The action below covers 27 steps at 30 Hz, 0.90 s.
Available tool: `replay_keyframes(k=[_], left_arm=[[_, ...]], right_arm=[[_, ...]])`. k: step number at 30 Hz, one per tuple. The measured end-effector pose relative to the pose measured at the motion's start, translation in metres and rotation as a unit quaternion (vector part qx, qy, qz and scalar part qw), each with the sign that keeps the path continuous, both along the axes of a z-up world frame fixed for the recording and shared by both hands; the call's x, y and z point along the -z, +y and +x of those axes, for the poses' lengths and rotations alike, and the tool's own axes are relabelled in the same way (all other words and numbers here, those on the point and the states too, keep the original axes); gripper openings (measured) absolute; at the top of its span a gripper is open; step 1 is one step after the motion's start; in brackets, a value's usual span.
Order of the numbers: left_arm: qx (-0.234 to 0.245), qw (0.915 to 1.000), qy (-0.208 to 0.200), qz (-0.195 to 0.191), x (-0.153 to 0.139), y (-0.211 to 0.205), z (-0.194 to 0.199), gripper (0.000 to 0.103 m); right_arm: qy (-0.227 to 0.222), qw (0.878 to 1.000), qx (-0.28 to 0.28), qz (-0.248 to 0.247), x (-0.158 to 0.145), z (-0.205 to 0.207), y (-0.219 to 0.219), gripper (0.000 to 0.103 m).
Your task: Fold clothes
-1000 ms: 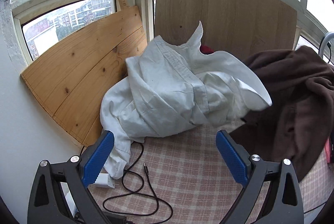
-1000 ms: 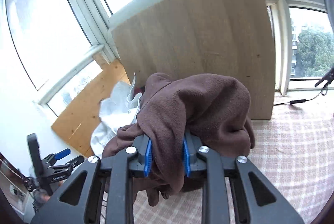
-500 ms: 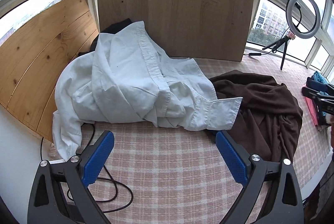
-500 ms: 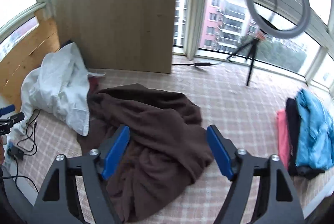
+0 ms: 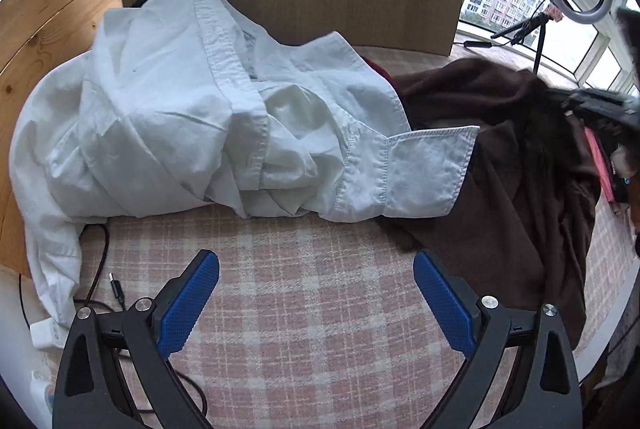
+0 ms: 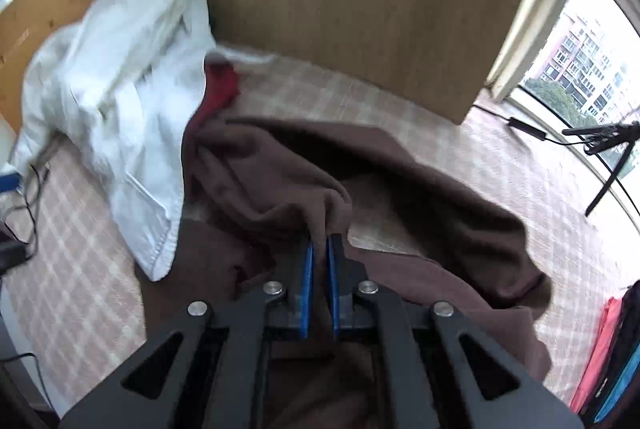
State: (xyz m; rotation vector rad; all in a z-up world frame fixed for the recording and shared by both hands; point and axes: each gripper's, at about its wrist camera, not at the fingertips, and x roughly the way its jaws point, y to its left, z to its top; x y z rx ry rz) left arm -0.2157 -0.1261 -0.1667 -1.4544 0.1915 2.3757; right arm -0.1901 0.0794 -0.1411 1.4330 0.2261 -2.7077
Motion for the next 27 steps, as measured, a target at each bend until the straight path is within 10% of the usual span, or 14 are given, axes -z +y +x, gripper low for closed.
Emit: replay_keyframes(k=[7, 13, 19, 21, 25, 27], left_arm=[[0.018, 0.9989, -0.014, -0.041, 0.036, 0.036, -0.061, 0.095], [-0.049, 0.9957, 0.016, -0.077, 0.024, 0.033, -0.158, 0.088], [-0.007, 0.9983, 0.015, -0.056, -0.001, 0.029, -0.118, 0.087], [0.024, 0.9969, 0.028, -0.069, -0.005, 0.033, -0.083, 0.087], [0.076, 0.9961, 0.023, -0.039, -0.016, 0.051, -0.009, 0.088], [0.111, 0.9933, 0.020, -0.026, -0.025, 0.072, 0.017, 0.088]], right_arm=[[0.086, 0.971, 0.214, 0.066, -0.086, 0.121, 0.134, 0.007], [-0.008, 0.915, 0.382, 0.127, -0.056, 0.217, 0.221, 0.007], [-0.072, 0.888, 0.451, 0.047, -0.010, 0.288, 0.225, 0.014], [-0.045, 0.896, 0.441, 0.023, -0.015, 0.303, 0.210, 0.016], [-0.017, 0.939, 0.344, -0.025, -0.016, 0.281, 0.162, 0.059], [-0.018, 0.958, 0.284, -0.045, -0.004, 0.257, 0.137, 0.059]])
